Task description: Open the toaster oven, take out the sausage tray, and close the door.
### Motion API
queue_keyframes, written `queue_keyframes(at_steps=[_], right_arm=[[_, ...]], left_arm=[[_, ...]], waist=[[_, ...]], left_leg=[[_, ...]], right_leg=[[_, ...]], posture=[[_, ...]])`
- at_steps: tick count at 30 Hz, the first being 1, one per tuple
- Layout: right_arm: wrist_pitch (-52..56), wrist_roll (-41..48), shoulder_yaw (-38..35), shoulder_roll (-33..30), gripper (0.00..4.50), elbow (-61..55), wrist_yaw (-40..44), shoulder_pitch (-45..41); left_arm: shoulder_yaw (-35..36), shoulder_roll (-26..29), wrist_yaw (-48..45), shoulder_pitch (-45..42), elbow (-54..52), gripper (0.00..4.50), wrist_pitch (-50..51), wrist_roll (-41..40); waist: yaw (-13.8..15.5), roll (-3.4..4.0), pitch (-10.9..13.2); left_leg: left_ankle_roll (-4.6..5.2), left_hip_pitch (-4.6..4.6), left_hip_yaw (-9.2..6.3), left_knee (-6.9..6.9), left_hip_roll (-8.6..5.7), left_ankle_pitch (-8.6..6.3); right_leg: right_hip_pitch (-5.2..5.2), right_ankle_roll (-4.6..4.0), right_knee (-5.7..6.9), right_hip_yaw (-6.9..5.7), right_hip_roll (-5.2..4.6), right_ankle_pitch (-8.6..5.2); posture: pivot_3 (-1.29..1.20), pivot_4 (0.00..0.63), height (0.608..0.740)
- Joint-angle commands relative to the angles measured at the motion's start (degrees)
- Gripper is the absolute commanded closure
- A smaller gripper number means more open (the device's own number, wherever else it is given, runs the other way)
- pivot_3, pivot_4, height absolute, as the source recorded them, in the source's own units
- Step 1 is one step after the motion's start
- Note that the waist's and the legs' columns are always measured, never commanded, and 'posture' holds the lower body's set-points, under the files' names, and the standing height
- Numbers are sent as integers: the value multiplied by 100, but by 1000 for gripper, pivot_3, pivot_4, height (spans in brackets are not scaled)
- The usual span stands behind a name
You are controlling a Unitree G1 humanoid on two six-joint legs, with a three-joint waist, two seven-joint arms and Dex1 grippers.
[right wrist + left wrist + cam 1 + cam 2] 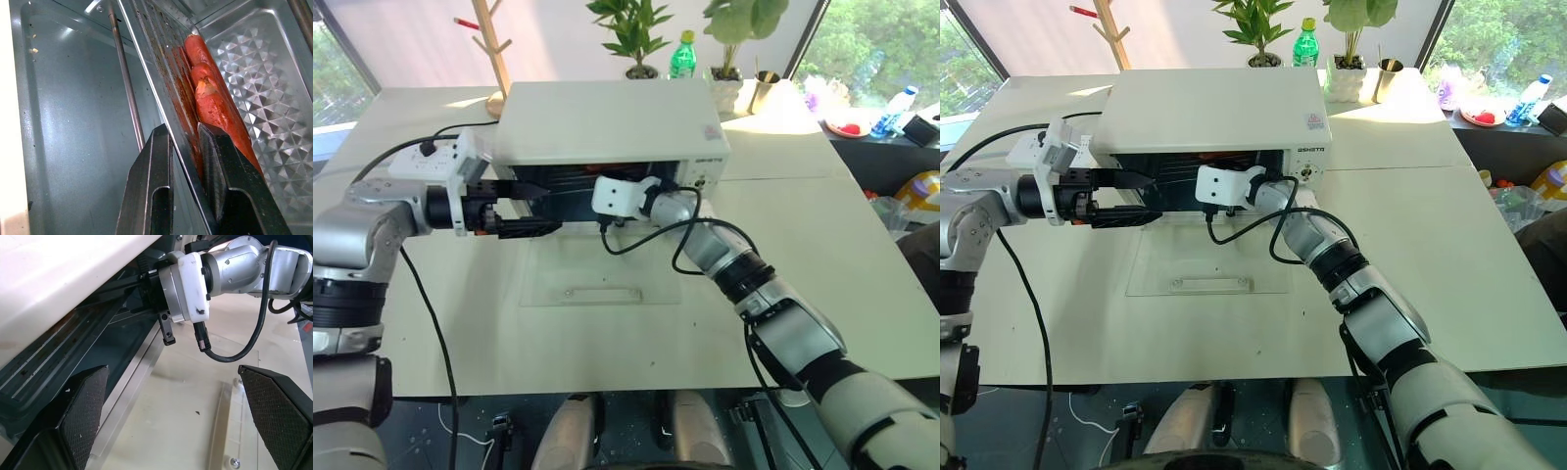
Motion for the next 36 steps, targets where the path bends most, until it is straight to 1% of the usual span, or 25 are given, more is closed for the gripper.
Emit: queue_keyframes(at_steps=[1,7,12,18,27,36], right_arm=[[-12,-110,-35,-21,4210,-138,104,19],[-2,-175,-14,-44,4210,-427,131,271],[156,-268,-5,-63,4210,-966,222,739],[377,-349,-56,-120,4210,-1564,317,1169],[642,-490,-255,-388,4210,-2789,455,1830],[849,-524,-452,-707,4212,-3797,560,2587]], left_arm=[[136,22,-15,-160,-2,0,-105,25],[124,-54,-17,-407,314,0,-161,118],[93,-154,-25,-710,660,0,-252,248],[43,-211,-106,-859,838,0,-320,369],[-53,-287,-263,-1080,1132,0,-421,497],[-79,-313,-398,-1085,1214,0,-476,589]], waist=[[-1,0,0],[17,-1,0],[30,-4,-3],[50,-13,-8],[84,-15,-9],[104,-16,-9]], left_leg=[[0,0,0,0,0,0],[0,0,-1,0,0,0],[2,1,-3,3,-1,0],[11,5,-6,7,-1,-5],[15,4,-15,10,-6,-6],[16,-2,-27,11,-12,-6]], right_leg=[[0,0,0,0,0,0],[0,0,0,0,0,0],[3,0,7,-1,1,0],[10,0,12,-1,2,0],[16,0,11,-2,2,0],[19,1,4,-2,3,0]], posture=[[0,150,717],[0,150,717],[0,150,717],[0,150,717],[0,150,717],[0,150,717]])
